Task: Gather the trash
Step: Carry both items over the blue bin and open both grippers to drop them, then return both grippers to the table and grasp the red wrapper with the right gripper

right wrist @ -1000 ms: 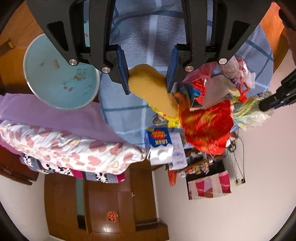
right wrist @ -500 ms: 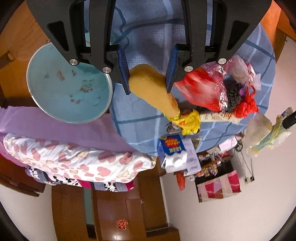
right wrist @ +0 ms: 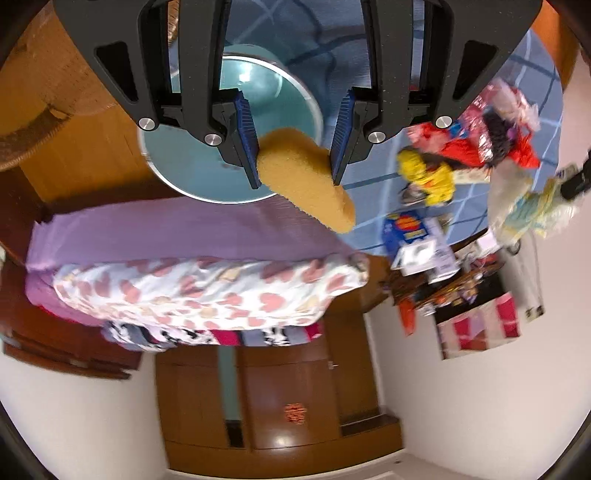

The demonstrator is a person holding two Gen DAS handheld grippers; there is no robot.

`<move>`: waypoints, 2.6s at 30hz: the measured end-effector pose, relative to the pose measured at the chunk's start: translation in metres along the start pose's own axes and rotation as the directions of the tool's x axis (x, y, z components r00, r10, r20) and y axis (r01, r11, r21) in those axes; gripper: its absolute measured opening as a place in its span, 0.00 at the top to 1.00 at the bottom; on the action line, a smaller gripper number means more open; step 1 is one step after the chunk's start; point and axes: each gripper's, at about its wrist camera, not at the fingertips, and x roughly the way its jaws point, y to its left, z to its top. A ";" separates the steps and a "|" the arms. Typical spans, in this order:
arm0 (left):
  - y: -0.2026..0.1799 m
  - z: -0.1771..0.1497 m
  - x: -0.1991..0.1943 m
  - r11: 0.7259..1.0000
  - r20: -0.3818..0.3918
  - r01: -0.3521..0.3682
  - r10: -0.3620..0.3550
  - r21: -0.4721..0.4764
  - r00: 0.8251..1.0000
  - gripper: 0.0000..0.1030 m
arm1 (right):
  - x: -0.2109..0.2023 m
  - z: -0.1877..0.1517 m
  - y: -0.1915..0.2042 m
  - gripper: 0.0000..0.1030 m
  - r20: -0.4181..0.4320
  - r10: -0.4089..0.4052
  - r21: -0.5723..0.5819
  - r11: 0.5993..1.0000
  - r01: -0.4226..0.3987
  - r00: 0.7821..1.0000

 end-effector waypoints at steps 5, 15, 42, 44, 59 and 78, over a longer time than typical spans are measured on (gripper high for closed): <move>-0.033 0.003 0.011 0.998 0.001 0.052 -0.052 0.043 0.999 0.83 | -0.007 0.006 -0.021 0.64 0.027 -0.087 0.011 0.996 0.086 0.996; -0.103 -0.003 0.035 0.985 -0.033 0.130 -0.127 0.115 0.991 0.83 | 0.010 -0.026 -0.073 0.64 -0.066 -0.175 0.112 0.977 0.181 0.982; -0.208 -0.030 0.107 0.954 -0.204 0.211 -0.168 0.213 0.964 0.80 | 0.047 -0.048 -0.111 0.53 -0.195 -0.167 0.206 0.956 0.206 0.967; -0.212 -0.031 0.109 0.953 -0.205 0.208 -0.164 0.221 0.965 0.76 | 0.044 -0.047 -0.112 0.51 -0.185 -0.174 0.212 0.954 0.212 0.967; -0.190 -0.021 0.097 0.971 -0.159 0.147 -0.117 0.190 0.980 0.27 | 0.020 -0.041 -0.112 0.21 -0.095 -0.228 0.237 0.940 0.245 0.969; -0.111 -0.015 0.052 0.992 -0.105 0.074 -0.063 0.103 0.992 0.21 | -0.001 -0.034 -0.046 0.19 -0.010 -0.121 0.145 0.982 0.121 0.993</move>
